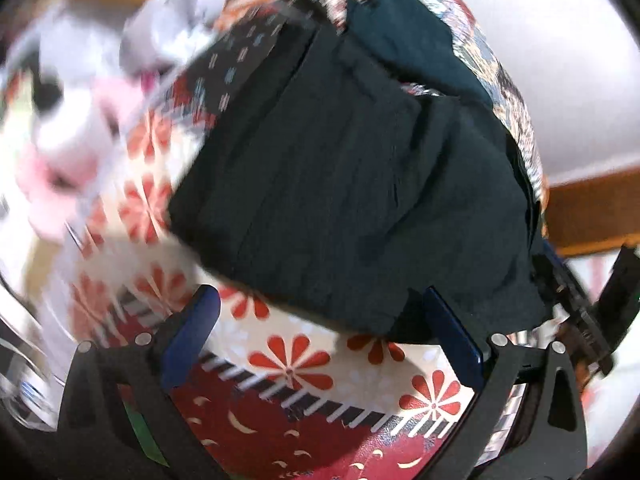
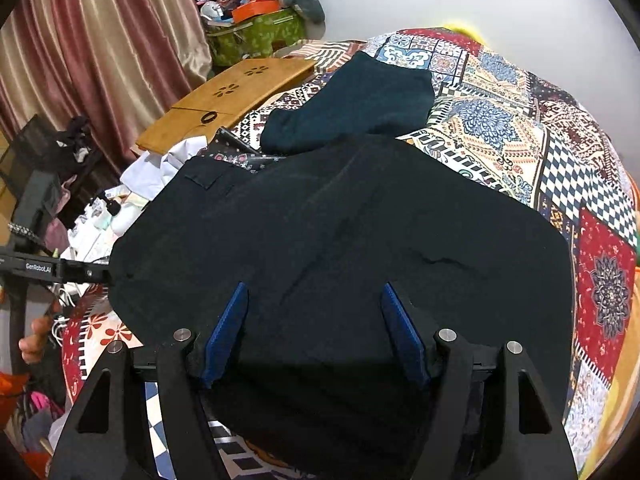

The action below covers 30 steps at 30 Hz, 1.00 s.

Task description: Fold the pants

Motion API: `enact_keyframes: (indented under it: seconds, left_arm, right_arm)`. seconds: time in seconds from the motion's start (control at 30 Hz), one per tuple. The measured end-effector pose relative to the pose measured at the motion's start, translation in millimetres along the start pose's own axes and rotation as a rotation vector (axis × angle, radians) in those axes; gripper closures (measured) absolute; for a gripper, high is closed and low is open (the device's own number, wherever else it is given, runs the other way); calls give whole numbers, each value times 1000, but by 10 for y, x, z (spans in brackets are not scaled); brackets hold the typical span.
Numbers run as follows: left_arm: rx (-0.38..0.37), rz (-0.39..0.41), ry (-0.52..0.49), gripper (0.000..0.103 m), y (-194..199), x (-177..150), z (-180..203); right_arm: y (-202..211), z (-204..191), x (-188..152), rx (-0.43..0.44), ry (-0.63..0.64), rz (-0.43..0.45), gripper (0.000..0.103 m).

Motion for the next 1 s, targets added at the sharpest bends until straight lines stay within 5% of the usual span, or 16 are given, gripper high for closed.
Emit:
enact_keyframes:
  seconds: [0.33,0.63,1.0]
  left_arm:
    - [30,4,16,2,-224,221,79]
    - [71,47,24,74,-19,342,46]
    - [276,370,-354,83,695,659,939]
  right_arm:
    - [-5,8,2,37,-20,8,35]
    - [4,29,6,57,-36,14,35]
    - [348,230,15,26,-108,95,35]
Point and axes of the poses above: each gripper's, at about its wrist camera, not at the fingertips, and y roughly against the way its jaws point, z to its right, x to its top, the point moved 7 cm from there along -y, roughly the way its jaws point, and after that the axes turned 1 degree about z, right-handed, at the moved point
